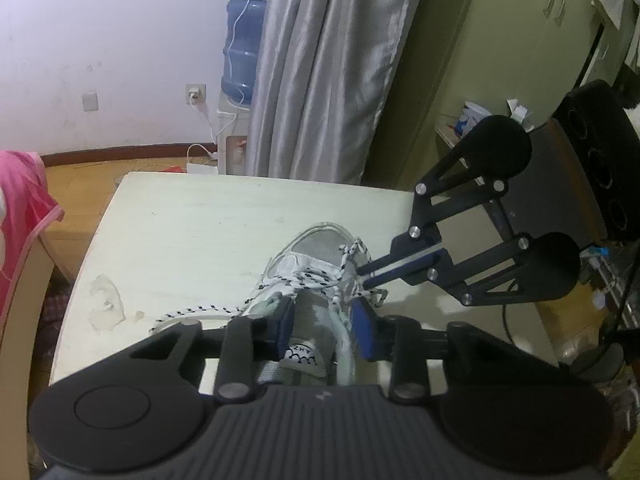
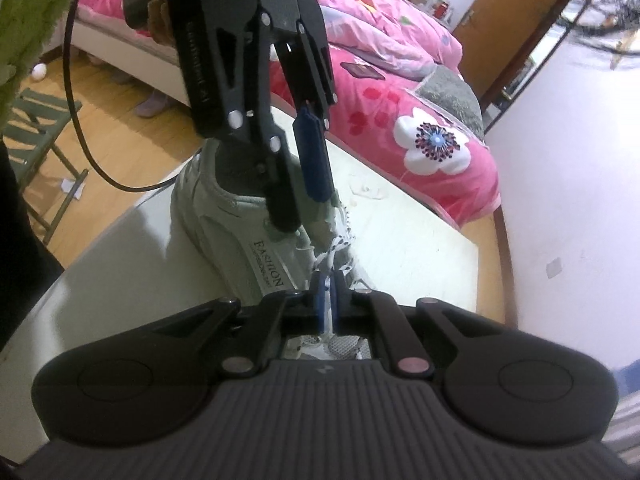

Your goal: Lace up shoes with both hands

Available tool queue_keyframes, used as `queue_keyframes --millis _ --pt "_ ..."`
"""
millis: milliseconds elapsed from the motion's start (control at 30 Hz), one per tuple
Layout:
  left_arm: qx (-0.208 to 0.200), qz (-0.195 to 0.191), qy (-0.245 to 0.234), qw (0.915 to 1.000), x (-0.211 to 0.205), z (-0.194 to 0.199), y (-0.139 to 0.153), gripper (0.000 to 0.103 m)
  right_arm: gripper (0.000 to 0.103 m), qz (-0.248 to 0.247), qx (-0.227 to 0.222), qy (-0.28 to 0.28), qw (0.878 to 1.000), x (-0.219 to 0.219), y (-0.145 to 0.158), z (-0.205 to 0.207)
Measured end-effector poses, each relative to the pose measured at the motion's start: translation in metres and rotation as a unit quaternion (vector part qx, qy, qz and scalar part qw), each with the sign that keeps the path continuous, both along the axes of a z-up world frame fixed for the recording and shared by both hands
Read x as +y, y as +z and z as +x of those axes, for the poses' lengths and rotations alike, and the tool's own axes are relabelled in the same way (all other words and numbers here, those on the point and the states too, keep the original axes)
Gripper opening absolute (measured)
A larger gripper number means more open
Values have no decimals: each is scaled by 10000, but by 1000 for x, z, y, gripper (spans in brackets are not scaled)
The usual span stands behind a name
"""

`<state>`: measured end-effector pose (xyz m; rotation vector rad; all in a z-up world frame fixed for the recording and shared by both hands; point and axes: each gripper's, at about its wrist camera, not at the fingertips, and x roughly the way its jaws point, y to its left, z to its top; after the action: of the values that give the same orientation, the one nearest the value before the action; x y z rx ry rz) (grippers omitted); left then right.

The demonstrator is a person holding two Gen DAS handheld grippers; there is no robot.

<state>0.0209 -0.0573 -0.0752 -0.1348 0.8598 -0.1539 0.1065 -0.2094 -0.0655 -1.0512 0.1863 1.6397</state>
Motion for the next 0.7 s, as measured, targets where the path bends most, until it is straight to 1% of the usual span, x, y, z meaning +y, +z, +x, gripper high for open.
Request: queue_keyframes --millis 100,167,267,367,467,633,700 --pt "-7 88 -106 9999 -1 -1 3 34 4 -149 33 -66 9999 0 -5 1" --pt "23 103 -190 9998 -4 -1 5 38 5 -219 65 -131 9997 0 -8 1" --pt "47 104 -235 9997 -9 -1 5 38 10 -309 156 -268 9990 5 -12 3" --pt "49 179 -278 9994 -15 -1 6 38 11 -365 350 -376 9980 8 -17 7" --pt "28 257 -342 9991 -21 3 6 38 11 -400 530 -454 9968 11 -22 10" --pt "-63 390 -477 9981 -28 8 4 38 9 -448 975 -690 9918 13 -25 19" --pt "-99 410 -517 9978 -28 10 5 38 3 -443 970 -675 9920 12 -24 20"
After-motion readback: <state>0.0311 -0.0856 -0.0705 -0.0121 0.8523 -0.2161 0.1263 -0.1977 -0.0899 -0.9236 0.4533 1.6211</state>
